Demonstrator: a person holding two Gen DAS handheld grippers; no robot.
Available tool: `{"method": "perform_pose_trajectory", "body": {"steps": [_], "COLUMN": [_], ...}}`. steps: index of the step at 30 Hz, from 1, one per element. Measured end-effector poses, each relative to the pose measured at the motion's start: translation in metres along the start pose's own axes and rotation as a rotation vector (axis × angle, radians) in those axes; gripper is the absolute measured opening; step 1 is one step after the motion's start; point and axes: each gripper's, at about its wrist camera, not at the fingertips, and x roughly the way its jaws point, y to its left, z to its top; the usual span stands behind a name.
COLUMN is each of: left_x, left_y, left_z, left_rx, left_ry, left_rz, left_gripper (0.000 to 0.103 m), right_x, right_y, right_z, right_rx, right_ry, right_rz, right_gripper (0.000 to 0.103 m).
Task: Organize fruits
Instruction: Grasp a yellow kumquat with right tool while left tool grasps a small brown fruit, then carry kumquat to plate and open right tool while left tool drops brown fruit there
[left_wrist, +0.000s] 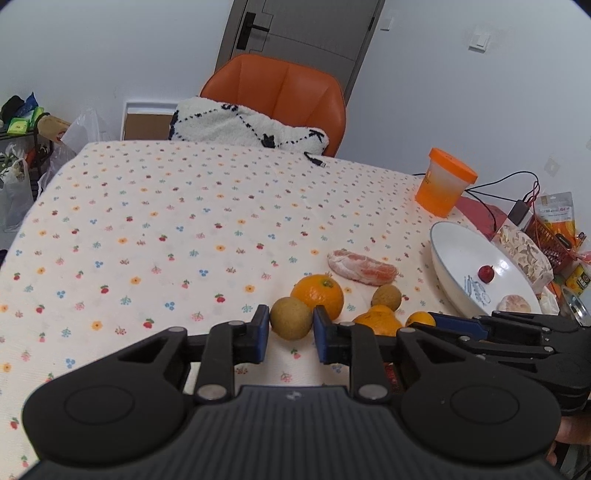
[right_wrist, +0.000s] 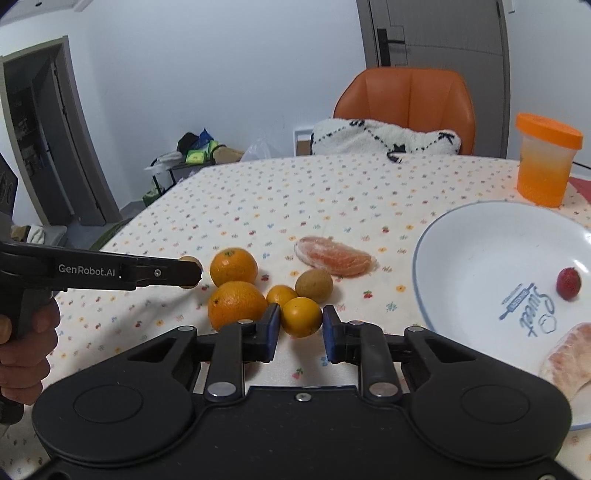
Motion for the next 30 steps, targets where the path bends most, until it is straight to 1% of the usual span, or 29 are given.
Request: {"method": "perform_pose_trajectory", "body": {"steps": [7,18,30], "left_x": [-0.013,-0.013,-0.003], "left_y": [-0.016,-0.044,-0.081], "left_z": [0.005,0.008,0.010], "left_rx": [0.025,0.064,0.121], "left_ry": [-0.029,-0.031,-0.017], "left_rz": [-0.013,-0.042,-0.087], "left_gripper": [0.024,0.024,0.024], "right_x": [-0.020,-0.049,-0.072], "right_y": [-0.004,-0.024,-0.053], "right_z": [0.005,0.002,-0.009], "right_rx": [0.012,0.049,0.086], "right_ry": [-0.040,-0.101,-0.115], "right_rz": [-0.005,-0.047,-0.106], "right_gripper": [0.023,0.023,0.023]}}
